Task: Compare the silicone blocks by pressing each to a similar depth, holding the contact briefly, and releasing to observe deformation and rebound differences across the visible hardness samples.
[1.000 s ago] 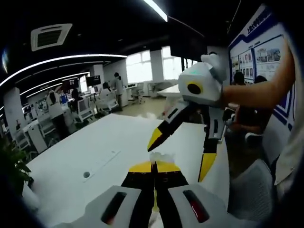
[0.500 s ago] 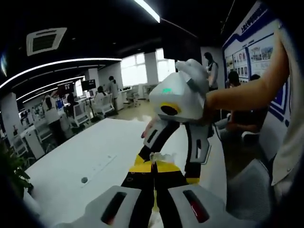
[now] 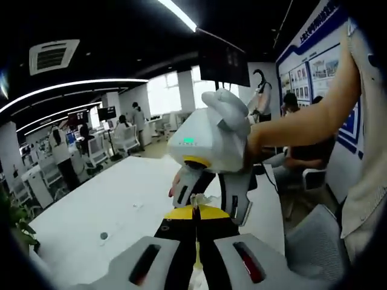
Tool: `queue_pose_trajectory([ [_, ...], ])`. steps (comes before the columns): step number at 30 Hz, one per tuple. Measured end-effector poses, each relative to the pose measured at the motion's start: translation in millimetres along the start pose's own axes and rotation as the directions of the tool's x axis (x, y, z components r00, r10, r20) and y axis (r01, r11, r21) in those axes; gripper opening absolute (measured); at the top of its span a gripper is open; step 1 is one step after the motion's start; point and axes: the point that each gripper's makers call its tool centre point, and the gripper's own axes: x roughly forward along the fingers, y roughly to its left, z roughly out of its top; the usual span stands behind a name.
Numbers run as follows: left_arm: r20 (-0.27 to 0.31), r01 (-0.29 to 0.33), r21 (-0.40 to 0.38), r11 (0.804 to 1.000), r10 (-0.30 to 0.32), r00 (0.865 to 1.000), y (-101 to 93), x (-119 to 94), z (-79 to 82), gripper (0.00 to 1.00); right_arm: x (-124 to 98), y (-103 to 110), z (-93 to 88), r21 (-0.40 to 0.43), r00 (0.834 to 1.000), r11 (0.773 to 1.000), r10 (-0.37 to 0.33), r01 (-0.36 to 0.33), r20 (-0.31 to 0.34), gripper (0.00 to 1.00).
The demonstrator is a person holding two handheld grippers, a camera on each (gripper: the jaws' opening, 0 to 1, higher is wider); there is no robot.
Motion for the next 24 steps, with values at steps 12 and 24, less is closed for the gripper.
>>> queue_pose_trajectory([
  [12, 0.016, 0.009, -0.004, 1.000, -0.009, 1.000, -0.1, -5.3, 5.2, 0.00, -1.8, 4.5, 5.8, 0.035, 1.000, 0.999, 0.001, -0.001, 0.007, 0.30],
  [24, 0.015, 0.021, 0.019, 1.000, -0.021, 1.000, -6.9, -8.6, 6.0, 0.00, -3.0, 12.1, 4.4, 0.074, 1.000, 0.997, -0.004, 0.004, 0.002, 0.23],
])
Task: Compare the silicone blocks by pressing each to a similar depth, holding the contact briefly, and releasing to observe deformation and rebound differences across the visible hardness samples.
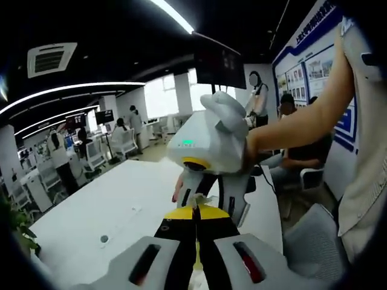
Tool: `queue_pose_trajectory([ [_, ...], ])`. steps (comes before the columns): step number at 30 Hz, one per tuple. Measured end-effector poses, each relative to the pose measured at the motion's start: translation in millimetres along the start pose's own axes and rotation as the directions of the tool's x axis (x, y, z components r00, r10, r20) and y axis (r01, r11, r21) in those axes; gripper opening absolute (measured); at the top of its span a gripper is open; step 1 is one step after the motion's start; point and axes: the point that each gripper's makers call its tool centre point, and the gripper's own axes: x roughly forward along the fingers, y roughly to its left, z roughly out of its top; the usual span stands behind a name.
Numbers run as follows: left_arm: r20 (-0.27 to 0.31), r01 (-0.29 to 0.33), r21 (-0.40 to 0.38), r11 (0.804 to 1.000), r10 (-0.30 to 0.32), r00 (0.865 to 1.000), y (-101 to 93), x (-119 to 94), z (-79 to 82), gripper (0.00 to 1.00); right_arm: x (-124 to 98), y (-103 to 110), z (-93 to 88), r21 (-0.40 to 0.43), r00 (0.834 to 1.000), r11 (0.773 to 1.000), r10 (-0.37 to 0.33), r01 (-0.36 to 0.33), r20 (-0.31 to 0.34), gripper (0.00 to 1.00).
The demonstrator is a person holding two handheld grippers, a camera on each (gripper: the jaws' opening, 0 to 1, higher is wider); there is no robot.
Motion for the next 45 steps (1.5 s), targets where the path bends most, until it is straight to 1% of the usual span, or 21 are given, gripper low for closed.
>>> queue_pose_trajectory([
  [4, -0.004, 0.002, 0.011, 1.000, -0.002, 1.000, -2.4, 0.6, -0.6, 0.00, -0.6, -1.3, -3.0, -0.019, 1.000, 0.999, -0.027, 0.026, -0.016, 0.20],
  [5, -0.003, 0.006, 0.010, 1.000, -0.006, 1.000, -3.3, 0.4, -0.3, 0.00, -1.2, -1.0, -3.3, -0.027, 0.999, 0.999, -0.028, 0.028, -0.016, 0.20],
  [6, 0.000, 0.006, 0.010, 1.000, -0.006, 1.000, -3.8, 0.2, 0.0, 0.00, -1.8, -3.1, -1.7, -0.040, 0.999, 0.998, -0.047, 0.046, -0.005, 0.18],
  [10, 0.008, 0.007, 0.016, 1.000, -0.007, 1.000, -5.6, -0.5, 2.6, 0.00, -3.0, -0.1, -1.2, -0.022, 0.999, 0.999, -0.032, 0.032, -0.007, 0.15],
  [12, 0.008, 0.008, 0.020, 1.000, -0.008, 1.000, -6.6, -0.7, 2.8, 0.00, -3.2, 0.6, -1.6, -0.040, 0.999, 0.999, -0.035, 0.034, -0.014, 0.14],
  [13, 0.007, 0.008, 0.021, 1.000, -0.008, 1.000, -7.0, -0.7, 2.5, 0.00, -3.1, 1.4, -2.5, -0.028, 0.999, 0.999, -0.028, 0.028, -0.021, 0.13],
  [14, 0.007, 0.008, 0.022, 1.000, -0.008, 1.000, -7.6, -0.9, 2.3, 0.00, -2.6, 0.6, -2.0, -0.047, 0.999, 0.998, -0.035, 0.034, -0.017, 0.13],
  [15, 0.004, 0.009, 0.022, 1.000, -0.009, 1.000, -8.3, -0.9, 1.9, 0.00, -2.6, 1.9, -3.6, -0.031, 0.999, 0.999, -0.024, 0.023, -0.029, 0.12],
  [16, 0.003, 0.006, 0.027, 1.000, -0.006, 1.000, -8.7, -1.0, 1.3, 0.00, -2.0, 0.4, -3.1, -0.043, 0.999, 0.998, -0.035, 0.034, -0.024, 0.12],
  [18, 0.001, 0.006, 0.029, 1.000, -0.006, 1.000, -9.3, -1.3, 1.1, 0.00, -1.6, 1.9, -3.1, -0.047, 0.999, 0.999, -0.027, 0.026, -0.023, 0.12],
  [19, 0.000, 0.006, 0.033, 0.999, -0.006, 1.000, -9.4, -1.5, 1.0, 0.00, -1.3, -1.1, -2.0, -0.067, 0.999, 0.997, -0.047, 0.046, -0.016, 0.12],
  [21, -0.005, 0.003, 0.034, 0.999, -0.002, 1.000, -9.1, -1.5, 0.4, 0.00, -0.3, 0.6, -2.6, -0.050, 0.999, 0.998, -0.032, 0.031, -0.024, 0.12],
  [25, -0.018, 0.005, 0.044, 0.999, -0.004, 1.000, -9.6, -2.5, -2.2, 0.00, 2.5, 1.2, -3.7, -0.066, 0.999, 0.997, -0.031, 0.029, -0.027, 0.12],
  [26, -0.020, 0.004, 0.045, 0.999, -0.003, 1.000, -10.0, -2.7, -2.8, 0.00, 3.0, 2.8, -4.4, -0.049, 0.999, 0.999, -0.020, 0.018, -0.032, 0.12],
  [28, -0.022, 0.005, 0.043, 0.999, -0.004, 1.000, -10.7, -3.2, -3.7, 0.00, 3.8, 4.2, -4.4, -0.056, 0.999, 0.998, -0.018, 0.017, -0.031, 0.12],
  [29, -0.026, 0.005, 0.049, 0.999, -0.004, 1.000, -11.5, -3.3, -5.0, 0.00, 4.7, 6.0, -6.2, -0.036, 0.999, 0.999, -0.008, 0.007, -0.045, 0.12],
  [33, -0.030, 0.005, 0.046, 0.999, -0.003, 1.000, -12.0, -3.4, -6.9, 0.00, 5.8, 7.7, -9.2, -0.024, 0.998, 1.000, -0.011, 0.009, -0.065, 0.12],
  [35, -0.034, 0.010, 0.042, 0.999, -0.008, 0.999, -13.3, -3.3, -8.1, 0.00, 5.8, 9.4, -11.0, -0.041, 0.997, 0.999, -0.010, 0.007, -0.071, 0.12],
  [36, -0.033, 0.011, 0.047, 0.999, -0.009, 0.999, -14.4, -3.1, -8.5, 0.00, 5.4, 10.7, -12.0, -0.035, 0.997, 0.999, -0.005, 0.002, -0.076, 0.11],
  [38, -0.031, 0.013, 0.044, 0.999, -0.012, 0.999, -17.3, -2.6, -7.5, 0.00, 4.7, 11.9, -12.5, -0.071, 0.997, 0.997, -0.012, 0.006, -0.073, 0.11],
  [45, -0.036, 0.013, 0.047, 0.999, -0.011, 0.999, -18.9, -1.1, -8.1, 0.00, 4.1, 9.7, -14.9, -0.075, 0.997, 0.997, -0.017, 0.011, -0.075, 0.12],
])
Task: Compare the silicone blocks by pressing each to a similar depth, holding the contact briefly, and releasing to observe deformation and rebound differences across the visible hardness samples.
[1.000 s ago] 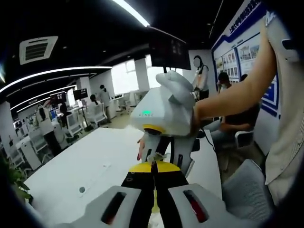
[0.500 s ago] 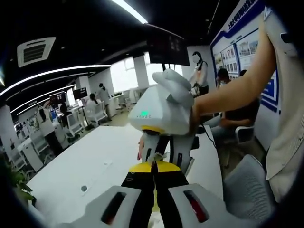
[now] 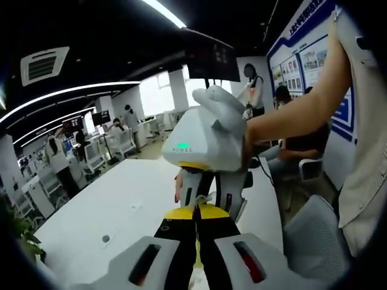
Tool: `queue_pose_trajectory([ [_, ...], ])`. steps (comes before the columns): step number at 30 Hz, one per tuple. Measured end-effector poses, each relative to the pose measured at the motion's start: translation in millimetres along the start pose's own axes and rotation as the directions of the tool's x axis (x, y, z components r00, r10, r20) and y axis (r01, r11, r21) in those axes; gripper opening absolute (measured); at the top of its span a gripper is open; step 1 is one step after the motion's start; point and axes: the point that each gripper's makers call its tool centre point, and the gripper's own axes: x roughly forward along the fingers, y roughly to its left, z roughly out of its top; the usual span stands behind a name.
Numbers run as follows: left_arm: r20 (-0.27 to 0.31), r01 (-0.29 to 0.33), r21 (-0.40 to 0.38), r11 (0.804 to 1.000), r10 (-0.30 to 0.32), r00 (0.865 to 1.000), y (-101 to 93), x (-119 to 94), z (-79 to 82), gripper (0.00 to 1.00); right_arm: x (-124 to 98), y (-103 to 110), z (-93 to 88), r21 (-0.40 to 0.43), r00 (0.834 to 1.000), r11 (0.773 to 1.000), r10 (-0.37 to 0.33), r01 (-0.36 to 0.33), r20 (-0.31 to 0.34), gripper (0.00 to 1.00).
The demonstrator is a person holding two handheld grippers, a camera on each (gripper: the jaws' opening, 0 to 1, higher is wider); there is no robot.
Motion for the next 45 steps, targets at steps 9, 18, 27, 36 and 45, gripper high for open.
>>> queue_pose_trajectory([
  [9, 0.004, 0.006, 0.007, 1.000, -0.006, 1.000, -1.8, 2.3, 1.6, 0.00, -3.6, -0.8, -3.2, 0.000, 1.000, 1.000, -0.002, 0.002, -0.002, 0.12],
  [18, -0.002, 0.014, 0.012, 1.000, -0.014, 1.000, -3.4, 2.7, 1.5, 0.00, -4.4, 0.5, -4.6, 0.001, 1.000, 1.000, 0.005, -0.005, -0.003, 0.12],
  [27, -0.015, 0.020, 0.016, 1.000, -0.019, 1.000, -3.5, 2.3, -1.3, 0.00, -3.3, 2.0, -7.0, -0.001, 1.000, 1.000, 0.017, -0.017, -0.018, 0.13],
  [36, -0.021, 0.018, 0.025, 1.000, -0.018, 1.000, -2.4, 2.9, -2.2, 0.00, -2.8, 2.0, -7.7, -0.002, 1.000, 1.000, 0.021, -0.021, -0.021, 0.13],
  [45, -0.019, 0.017, 0.023, 1.000, -0.017, 1.000, -1.2, 3.1, -2.6, 0.00, -2.0, 1.7, -7.8, -0.012, 1.000, 1.000, 0.018, -0.018, -0.021, 0.13],
])
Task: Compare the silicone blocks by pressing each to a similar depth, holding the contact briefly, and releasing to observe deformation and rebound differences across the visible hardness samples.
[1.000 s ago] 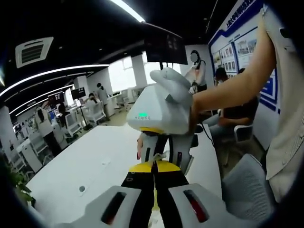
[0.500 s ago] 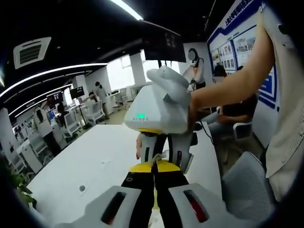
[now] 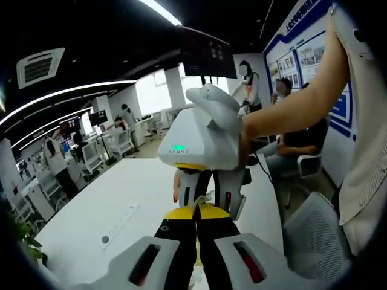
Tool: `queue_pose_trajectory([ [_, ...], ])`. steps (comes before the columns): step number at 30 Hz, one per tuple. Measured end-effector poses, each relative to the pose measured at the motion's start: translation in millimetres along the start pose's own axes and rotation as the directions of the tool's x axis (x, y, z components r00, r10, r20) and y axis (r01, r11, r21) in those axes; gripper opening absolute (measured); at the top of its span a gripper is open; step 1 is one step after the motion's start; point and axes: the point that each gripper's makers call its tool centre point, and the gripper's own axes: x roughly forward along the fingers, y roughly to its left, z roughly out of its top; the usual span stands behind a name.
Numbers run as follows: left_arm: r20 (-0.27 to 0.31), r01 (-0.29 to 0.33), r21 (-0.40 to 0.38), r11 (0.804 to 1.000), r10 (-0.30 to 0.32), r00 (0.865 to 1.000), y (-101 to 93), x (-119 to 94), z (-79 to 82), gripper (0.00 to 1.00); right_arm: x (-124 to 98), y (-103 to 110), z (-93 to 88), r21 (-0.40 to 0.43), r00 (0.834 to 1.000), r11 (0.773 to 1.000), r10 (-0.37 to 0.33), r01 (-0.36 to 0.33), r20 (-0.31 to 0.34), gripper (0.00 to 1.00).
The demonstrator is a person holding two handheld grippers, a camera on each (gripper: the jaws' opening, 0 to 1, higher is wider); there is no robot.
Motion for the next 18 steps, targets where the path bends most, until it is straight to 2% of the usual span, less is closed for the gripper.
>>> queue_pose_trajectory([
  [11, -0.009, -0.003, 0.017, 1.000, 0.003, 1.000, -3.1, 0.8, 2.1, 0.00, -1.3, -0.4, 0.6, -0.008, 1.000, 1.000, -0.003, 0.003, 0.006, 0.13],
  [18, -0.006, -0.017, 0.019, 1.000, 0.017, 1.000, 0.0, 0.1, 4.2, 0.00, -2.6, -4.1, 4.1, 0.019, 1.000, 1.000, -0.010, 0.010, 0.020, 0.14],
])
